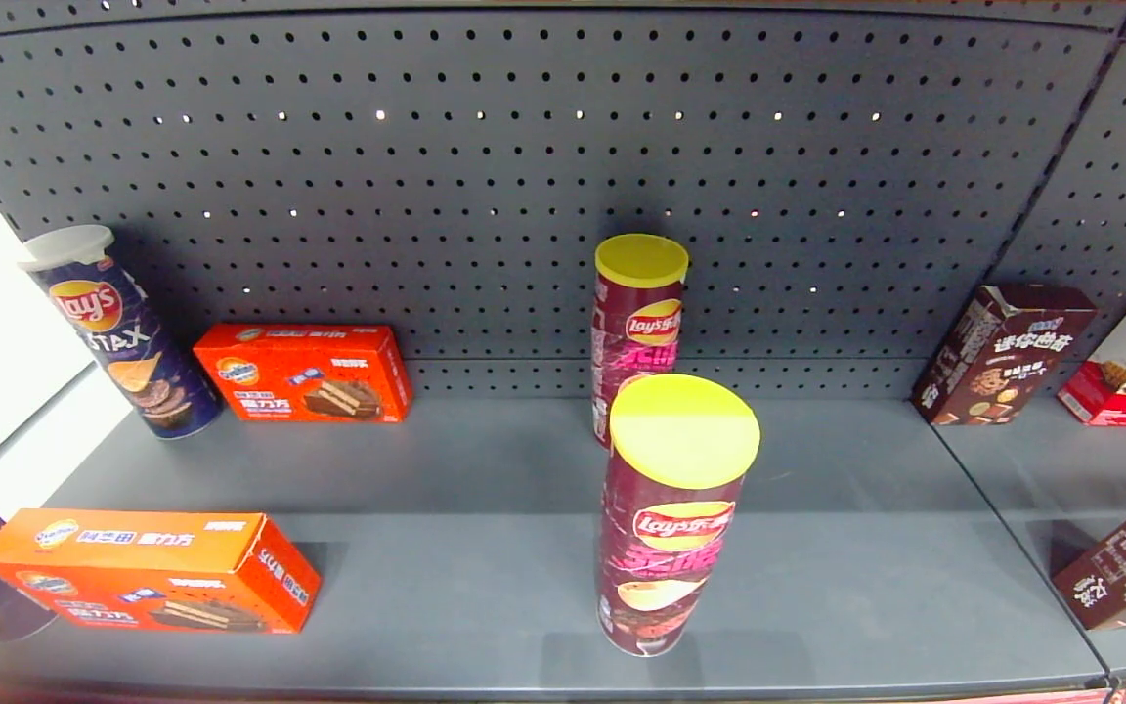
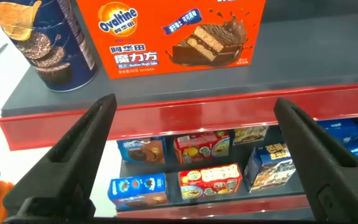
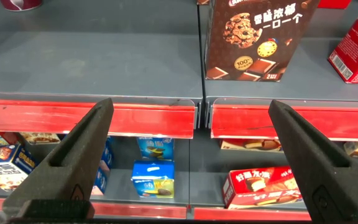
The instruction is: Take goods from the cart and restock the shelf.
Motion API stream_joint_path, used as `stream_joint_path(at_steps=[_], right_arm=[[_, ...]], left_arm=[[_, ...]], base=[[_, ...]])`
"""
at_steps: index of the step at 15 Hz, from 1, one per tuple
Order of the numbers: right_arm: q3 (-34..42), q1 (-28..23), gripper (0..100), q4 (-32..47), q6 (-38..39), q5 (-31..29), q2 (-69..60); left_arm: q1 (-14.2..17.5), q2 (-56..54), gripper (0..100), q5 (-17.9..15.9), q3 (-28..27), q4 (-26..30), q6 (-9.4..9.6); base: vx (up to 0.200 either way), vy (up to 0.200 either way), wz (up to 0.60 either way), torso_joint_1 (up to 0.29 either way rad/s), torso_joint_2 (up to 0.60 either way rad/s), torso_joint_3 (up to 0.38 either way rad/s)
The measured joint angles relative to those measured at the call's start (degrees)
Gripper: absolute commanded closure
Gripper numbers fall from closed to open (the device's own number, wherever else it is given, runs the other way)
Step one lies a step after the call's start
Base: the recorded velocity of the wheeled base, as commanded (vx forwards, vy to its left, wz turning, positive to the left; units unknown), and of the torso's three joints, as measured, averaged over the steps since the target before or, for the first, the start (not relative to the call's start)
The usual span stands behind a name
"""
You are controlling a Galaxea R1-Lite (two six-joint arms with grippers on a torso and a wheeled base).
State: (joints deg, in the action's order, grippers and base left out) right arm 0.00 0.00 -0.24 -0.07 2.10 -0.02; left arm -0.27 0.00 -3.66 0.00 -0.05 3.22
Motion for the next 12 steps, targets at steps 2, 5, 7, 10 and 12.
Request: stream_joint_path(at_steps=[2,5,7,10,12], right_arm=[[0.0,0.0,0,0.0,0.0,0.0,0.0],[0.0,0.0,0,0.0,0.07,0.0,0.0],[0.0,0.0,0,0.0,0.1,0.0,0.0],[0.0,0.0,0,0.0,0.02,0.0,0.0],[0.0,0.0,0,0.0,0.02,0.0,0.0]], left_arm=[[0.0,0.0,0,-0.11,0.0,-0.02,0.01],[0.0,0.0,0,-0.04,0.0,-0.02,-0.18],[0.0,0.0,0,0.1,0.0,-0.02,-0.57],[0.0,0.0,0,0.27,0.0,-0.02,-0.79],[0.0,0.02,0,1.37,0.0,-0.02,-0.66]], base=[[0.0,0.0,0.0,0.0,0.0,0.0],[0.0,0.0,0.0,0.0,0.0,0.0],[0.0,0.0,0.0,0.0,0.0,0.0],[0.0,0.0,0.0,0.0,0.0,0.0],[0.0,0.0,0.0,0.0,0.0,0.0]])
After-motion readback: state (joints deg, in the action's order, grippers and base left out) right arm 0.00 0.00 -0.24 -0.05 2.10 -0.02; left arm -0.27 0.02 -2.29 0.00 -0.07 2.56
